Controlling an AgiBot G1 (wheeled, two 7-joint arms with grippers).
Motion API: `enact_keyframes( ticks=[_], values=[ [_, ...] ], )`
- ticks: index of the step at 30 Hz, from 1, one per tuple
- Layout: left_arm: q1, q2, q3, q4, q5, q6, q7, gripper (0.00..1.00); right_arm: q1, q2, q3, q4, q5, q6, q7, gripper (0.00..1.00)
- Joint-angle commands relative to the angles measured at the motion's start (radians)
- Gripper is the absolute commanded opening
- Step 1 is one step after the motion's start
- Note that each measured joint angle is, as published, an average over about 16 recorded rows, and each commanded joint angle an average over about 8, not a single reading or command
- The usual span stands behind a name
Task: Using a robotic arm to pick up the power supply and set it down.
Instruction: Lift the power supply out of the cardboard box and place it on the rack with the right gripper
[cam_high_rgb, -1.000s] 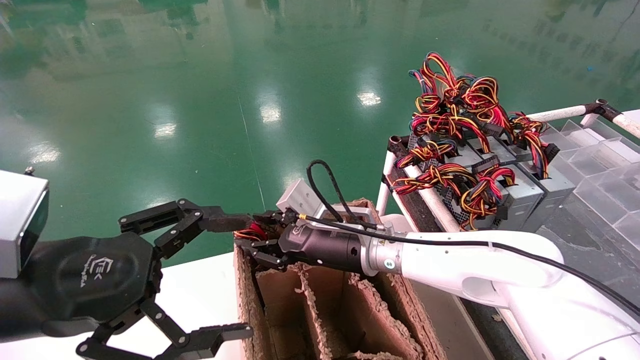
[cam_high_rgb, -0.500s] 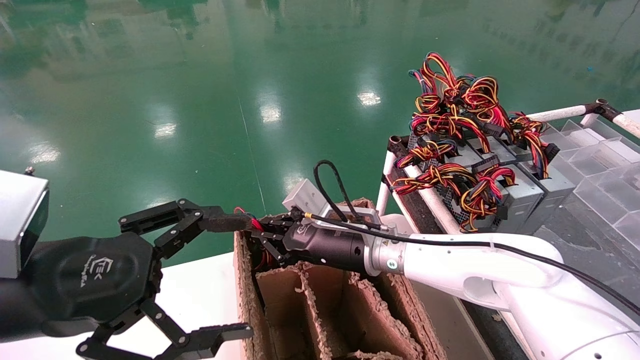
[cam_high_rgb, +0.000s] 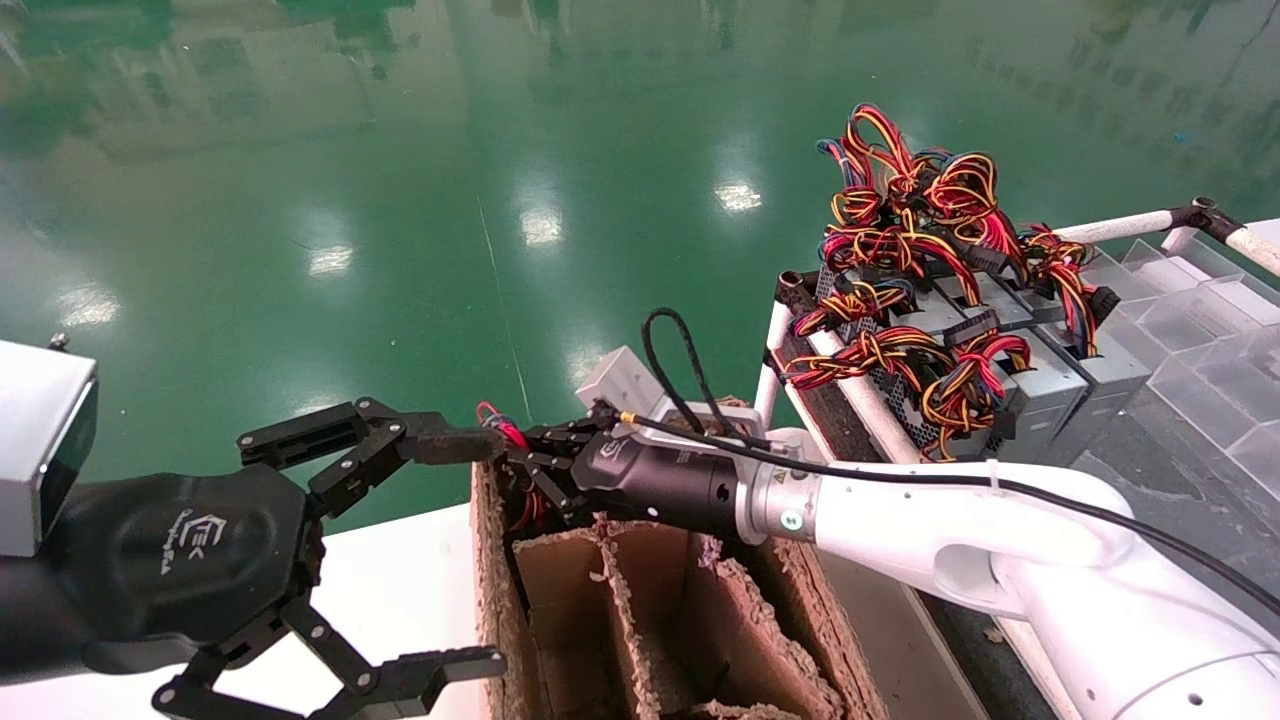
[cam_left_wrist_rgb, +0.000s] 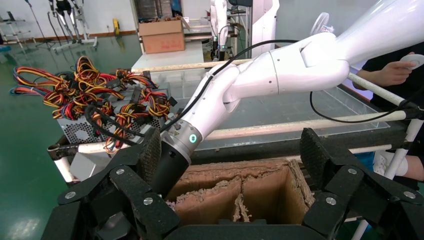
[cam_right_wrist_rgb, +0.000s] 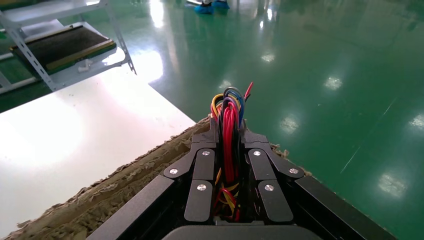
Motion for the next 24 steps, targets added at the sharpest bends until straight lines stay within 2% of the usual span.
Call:
enact_keyframes(
  ticks=[1, 14, 24],
  values=[
    [0.000, 0.000, 0.000, 0.000, 0.000, 0.000, 0.000, 1.00, 0.003, 0.003, 0.002, -0.003, 0.012, -0.003, -0.003, 0.00],
    [0.000, 0.000, 0.001, 0.000, 0.000, 0.000, 0.000, 1.00, 0.010, 0.059, 0.045, 0.037, 0.077, -0.038, 0.010, 0.00],
    [0.000, 0.000, 0.001, 0.000, -0.001, -0.001, 0.001, 1.00, -0.009, 0.131, 0.093, 0.147, 0.121, 0.001, 0.037, 0.00]
  ],
)
